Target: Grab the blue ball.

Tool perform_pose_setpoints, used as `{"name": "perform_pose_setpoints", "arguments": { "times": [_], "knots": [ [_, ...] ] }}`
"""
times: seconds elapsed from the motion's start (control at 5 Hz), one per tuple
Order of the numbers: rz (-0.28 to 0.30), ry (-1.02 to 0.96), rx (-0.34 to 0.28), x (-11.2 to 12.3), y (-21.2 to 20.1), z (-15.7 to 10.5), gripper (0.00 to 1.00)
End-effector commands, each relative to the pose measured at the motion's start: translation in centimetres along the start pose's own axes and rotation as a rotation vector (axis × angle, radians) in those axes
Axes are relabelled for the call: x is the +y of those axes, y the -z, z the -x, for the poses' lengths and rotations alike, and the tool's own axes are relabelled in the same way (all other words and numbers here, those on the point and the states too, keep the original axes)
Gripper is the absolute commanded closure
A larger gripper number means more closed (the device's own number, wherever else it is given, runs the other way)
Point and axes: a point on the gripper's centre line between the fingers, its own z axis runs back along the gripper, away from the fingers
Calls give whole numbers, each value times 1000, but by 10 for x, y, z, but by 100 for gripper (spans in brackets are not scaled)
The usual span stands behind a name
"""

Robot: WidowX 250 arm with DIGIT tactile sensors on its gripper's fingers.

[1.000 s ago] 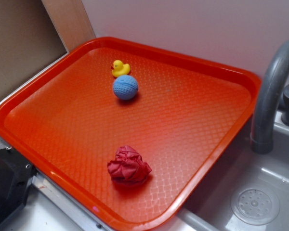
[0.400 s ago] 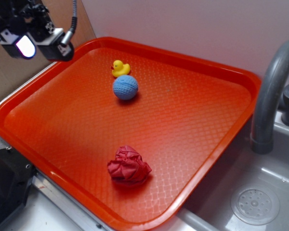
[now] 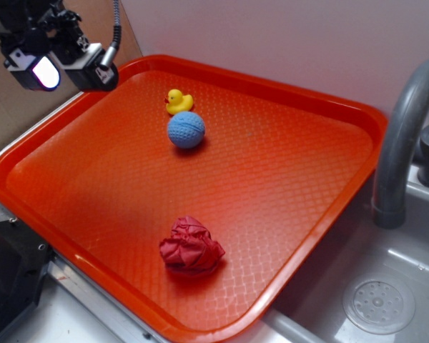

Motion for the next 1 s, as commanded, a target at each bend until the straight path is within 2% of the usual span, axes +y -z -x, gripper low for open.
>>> {"name": "perform_pose_setpoints", "arguments": {
  "times": [0.0,0.2,0.4,0.6,0.8],
  "knots": [
    [78,43,-28,-17,32,-24,0],
    [46,26,-48,-24,58,-40,0],
    [7,15,-35,-29,82,-52,0],
    [9,82,-76,-39,112,-55,0],
    [37,174,-95,-51,131,-51,0]
  ]
}}
